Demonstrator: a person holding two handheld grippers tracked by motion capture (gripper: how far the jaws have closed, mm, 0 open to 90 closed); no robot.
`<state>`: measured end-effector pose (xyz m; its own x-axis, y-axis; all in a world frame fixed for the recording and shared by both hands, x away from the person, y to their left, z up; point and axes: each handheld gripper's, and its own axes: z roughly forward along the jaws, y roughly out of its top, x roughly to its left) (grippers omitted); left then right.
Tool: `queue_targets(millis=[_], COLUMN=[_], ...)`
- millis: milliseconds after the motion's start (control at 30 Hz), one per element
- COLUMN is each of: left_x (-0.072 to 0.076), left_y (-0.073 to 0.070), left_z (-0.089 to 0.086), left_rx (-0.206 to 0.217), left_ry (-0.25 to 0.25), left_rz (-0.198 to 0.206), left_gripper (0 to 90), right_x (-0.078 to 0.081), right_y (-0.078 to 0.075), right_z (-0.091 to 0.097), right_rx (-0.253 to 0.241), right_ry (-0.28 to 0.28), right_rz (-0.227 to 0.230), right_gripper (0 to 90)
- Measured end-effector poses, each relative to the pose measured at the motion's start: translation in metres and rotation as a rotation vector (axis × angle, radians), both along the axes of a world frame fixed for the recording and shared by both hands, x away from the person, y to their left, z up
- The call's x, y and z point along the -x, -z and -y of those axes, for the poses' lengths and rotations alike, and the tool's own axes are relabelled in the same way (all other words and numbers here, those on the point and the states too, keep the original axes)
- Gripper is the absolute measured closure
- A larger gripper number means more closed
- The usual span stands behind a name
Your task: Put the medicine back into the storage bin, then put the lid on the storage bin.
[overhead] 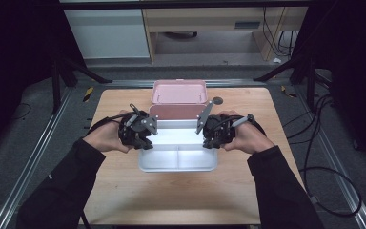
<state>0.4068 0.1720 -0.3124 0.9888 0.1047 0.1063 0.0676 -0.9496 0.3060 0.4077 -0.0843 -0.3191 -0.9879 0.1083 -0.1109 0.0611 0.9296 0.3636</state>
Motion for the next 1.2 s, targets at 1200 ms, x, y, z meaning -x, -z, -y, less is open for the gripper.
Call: queue_targets(millis=[1200], left_x=[-0.116], left_y=[0.014], left_z=[-0.001], left_rx=[-0.043], left_ry=[-0.037], left_rz=[-0.016], left_gripper=[86.5], right_x=[-0.111], right_y=[0.008], right_z=[-0.012], right_rx=[0.031], right_ry=[0.034], right_rz=[0.026], right_gripper=[86.4])
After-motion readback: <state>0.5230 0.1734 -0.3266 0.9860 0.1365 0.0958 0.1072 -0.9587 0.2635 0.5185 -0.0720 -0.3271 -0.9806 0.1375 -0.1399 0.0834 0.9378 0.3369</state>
